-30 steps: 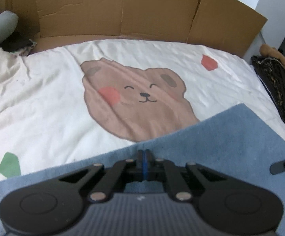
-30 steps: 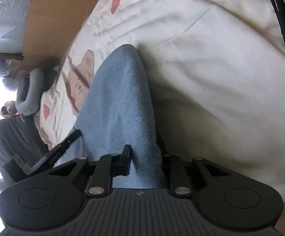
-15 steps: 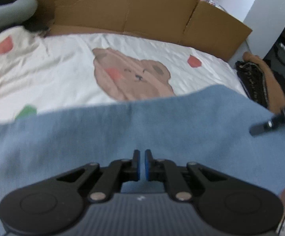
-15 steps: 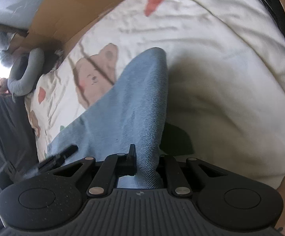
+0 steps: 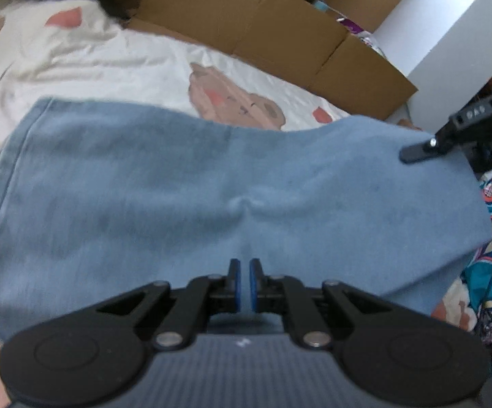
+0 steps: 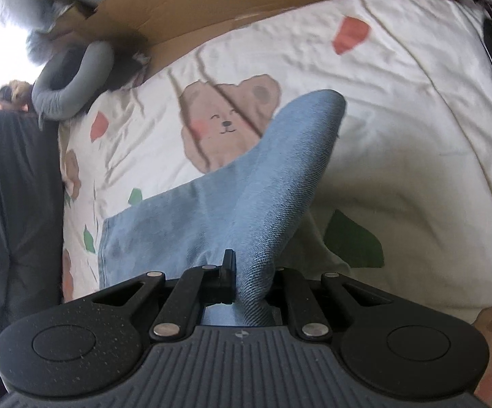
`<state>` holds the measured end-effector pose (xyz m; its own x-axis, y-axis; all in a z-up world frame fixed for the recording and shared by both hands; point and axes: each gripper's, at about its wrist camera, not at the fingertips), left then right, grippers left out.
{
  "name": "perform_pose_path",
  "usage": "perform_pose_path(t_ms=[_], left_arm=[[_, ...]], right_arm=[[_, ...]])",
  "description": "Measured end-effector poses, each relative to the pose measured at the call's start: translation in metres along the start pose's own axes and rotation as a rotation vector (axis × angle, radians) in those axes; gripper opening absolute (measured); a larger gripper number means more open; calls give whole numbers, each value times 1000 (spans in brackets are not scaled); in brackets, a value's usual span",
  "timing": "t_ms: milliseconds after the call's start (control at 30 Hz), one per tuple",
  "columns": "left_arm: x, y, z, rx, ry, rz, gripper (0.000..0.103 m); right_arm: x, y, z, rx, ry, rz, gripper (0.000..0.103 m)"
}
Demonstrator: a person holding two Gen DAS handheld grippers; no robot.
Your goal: Fold clothes
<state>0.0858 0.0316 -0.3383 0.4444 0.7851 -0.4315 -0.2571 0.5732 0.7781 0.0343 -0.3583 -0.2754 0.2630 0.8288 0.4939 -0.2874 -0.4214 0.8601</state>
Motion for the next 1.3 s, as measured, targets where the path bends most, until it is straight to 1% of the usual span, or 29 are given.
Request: perform_pose_path(t_ms=[133,167,267,400,500,633,700,800,900,1033,1133,1300], left_arm=[[13,-7,-17,23,34,26,4],[17,-9,-20,28,47,23,4],[27,-11,-29,18,90,9,4],[31,-13,-35,7,90,11,3],[28,-7,-39,-10,98,3,2],[22,4,-44,-54,113,-56,4],[20,7,-46,-82,99,-80,4],[24,1,-44,-84,121,-111,4],[28,-3,-41,-90,140,-139,4],[38,7,-40,-120,195,-151,4],[53,28,-38,-163,251,-133,4],[71,58,-31,-230,301,-85,5]], right_arm=[[27,3,5,40,81,-39,6],[34,4,5,48,98,-49,6],[53,4,8,74,141,-79,6],[83,2,8,117,217,-121,6],[107,-1,9,146,267,-151,6],[140,-6,9,188,349,-182,6],[156,-11,7,215,395,-199,6],[178,-19,5,246,439,-221,6],[193,-27,3,261,460,-242,6],[209,-36,-2,260,464,-262,6],[219,-45,-5,252,443,-254,7],[236,-67,-9,249,408,-210,7]])
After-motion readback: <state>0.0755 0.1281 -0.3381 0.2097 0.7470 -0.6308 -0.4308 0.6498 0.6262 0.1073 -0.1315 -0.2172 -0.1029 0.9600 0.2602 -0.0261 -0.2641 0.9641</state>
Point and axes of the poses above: each gripper's, at about its wrist camera, not at the fingertips, and y roughly against the way its jaws point, x to its left, z to its top, and after that the axes turned 3 degrees about x, right-handed
